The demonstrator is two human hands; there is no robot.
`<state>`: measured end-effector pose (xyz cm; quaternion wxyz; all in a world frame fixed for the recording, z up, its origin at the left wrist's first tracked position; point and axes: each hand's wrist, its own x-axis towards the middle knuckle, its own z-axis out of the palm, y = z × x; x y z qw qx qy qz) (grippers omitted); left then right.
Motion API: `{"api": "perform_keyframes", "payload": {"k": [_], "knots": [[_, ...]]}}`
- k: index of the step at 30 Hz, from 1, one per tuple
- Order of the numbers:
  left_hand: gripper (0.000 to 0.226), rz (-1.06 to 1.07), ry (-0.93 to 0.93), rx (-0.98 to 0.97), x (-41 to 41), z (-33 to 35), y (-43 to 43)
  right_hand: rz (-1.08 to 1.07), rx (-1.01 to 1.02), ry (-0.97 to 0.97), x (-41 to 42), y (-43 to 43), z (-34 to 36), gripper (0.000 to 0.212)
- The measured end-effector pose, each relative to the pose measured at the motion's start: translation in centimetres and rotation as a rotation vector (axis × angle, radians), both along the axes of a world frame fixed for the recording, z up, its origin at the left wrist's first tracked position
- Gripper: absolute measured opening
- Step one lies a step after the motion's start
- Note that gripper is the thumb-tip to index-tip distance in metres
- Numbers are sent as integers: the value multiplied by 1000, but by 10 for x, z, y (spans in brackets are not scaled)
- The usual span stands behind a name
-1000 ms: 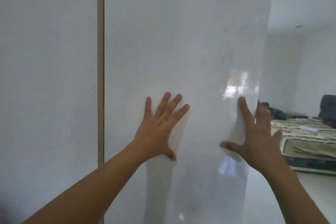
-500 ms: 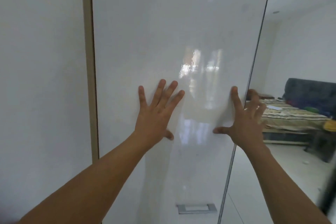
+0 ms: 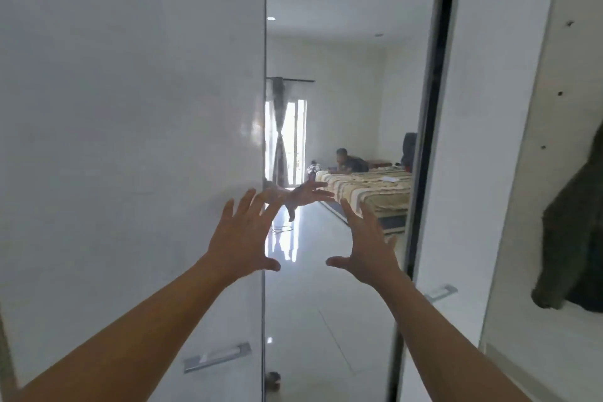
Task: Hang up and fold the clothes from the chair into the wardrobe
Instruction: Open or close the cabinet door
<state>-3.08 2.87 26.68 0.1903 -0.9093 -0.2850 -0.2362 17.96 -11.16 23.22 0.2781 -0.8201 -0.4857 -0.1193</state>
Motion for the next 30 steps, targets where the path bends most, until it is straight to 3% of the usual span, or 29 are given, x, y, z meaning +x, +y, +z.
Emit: {"api": "perform_keyframes", "payload": {"k": [6, 13, 18, 23, 27, 30], "knots": [[130, -184, 14, -169, 153, -52, -84, -154, -116, 74, 137, -118, -49, 124], [135, -204, 48, -331, 279, -117, -145, -130, -252, 174, 246, -185, -110, 123], [144, -211, 24, -509, 339, -162, -155, -57, -347, 248, 292, -179, -155, 116], [153, -337, -140, -724, 387, -205, -144, 54, -453, 303, 321, -150, -191, 94], [136, -459, -270, -845, 415, -242, -124, 107, -446, 274, 345, -119, -212, 75], [146, -296, -307, -954, 429, -245, -124, 153, -454, 228, 368, -101, -225, 67]]}}
